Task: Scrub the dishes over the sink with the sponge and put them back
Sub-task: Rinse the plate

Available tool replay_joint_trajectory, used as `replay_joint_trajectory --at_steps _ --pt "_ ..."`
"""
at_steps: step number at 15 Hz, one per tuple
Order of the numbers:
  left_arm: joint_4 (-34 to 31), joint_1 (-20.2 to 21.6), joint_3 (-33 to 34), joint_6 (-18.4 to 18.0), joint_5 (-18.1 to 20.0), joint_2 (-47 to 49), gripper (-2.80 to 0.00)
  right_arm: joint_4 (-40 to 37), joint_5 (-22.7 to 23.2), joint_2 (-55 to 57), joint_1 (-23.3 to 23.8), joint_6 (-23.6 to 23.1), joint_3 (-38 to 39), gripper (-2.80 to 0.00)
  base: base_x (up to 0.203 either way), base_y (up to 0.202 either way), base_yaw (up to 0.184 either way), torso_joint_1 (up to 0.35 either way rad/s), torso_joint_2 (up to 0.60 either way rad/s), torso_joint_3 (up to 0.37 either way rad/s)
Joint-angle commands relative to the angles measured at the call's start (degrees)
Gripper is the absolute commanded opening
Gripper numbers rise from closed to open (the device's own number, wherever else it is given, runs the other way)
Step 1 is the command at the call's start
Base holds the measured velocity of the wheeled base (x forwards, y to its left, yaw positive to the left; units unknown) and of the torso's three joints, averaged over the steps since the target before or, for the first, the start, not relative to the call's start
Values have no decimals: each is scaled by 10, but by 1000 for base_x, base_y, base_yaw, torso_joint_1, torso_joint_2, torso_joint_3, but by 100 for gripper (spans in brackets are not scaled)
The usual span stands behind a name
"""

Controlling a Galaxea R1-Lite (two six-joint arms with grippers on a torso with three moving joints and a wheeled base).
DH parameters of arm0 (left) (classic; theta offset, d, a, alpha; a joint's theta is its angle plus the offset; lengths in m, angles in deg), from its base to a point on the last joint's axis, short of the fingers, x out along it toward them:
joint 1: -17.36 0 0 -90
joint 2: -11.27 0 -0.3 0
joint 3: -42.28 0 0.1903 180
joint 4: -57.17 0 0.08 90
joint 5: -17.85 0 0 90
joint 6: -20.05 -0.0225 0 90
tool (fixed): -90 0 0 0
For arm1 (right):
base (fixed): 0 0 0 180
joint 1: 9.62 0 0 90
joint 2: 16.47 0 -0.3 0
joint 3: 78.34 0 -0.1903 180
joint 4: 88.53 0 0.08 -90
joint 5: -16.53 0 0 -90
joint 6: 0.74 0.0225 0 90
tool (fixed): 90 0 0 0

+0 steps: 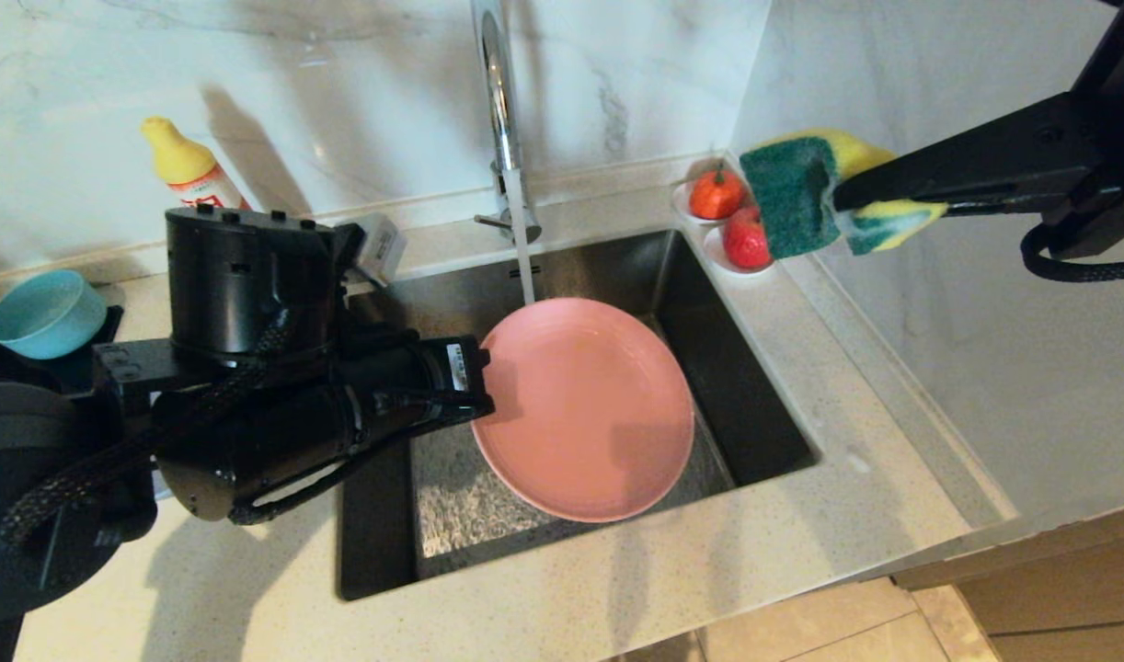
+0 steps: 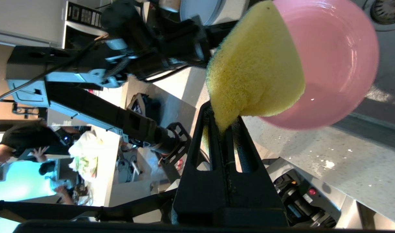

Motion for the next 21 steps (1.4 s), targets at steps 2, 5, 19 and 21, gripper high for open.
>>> replay_joint_trajectory --at_steps 2,5,19,21 --pt "4 52 0 45 4 40 -280 -1 1 -4 20 -1 8 -280 0 0 0 0 0 0" --pt "5 93 -9 69 9 64 -280 -3 2 -5 27 -2 17 -280 0 0 0 0 0 0" --pt "17 171 -112 130 59 169 -280 3 4 -21 53 -1 122 -280 0 0 0 0 0 0" --pt "25 169 -113 130 88 175 -280 11 5 -23 60 -1 136 -280 0 0 0 0 0 0"
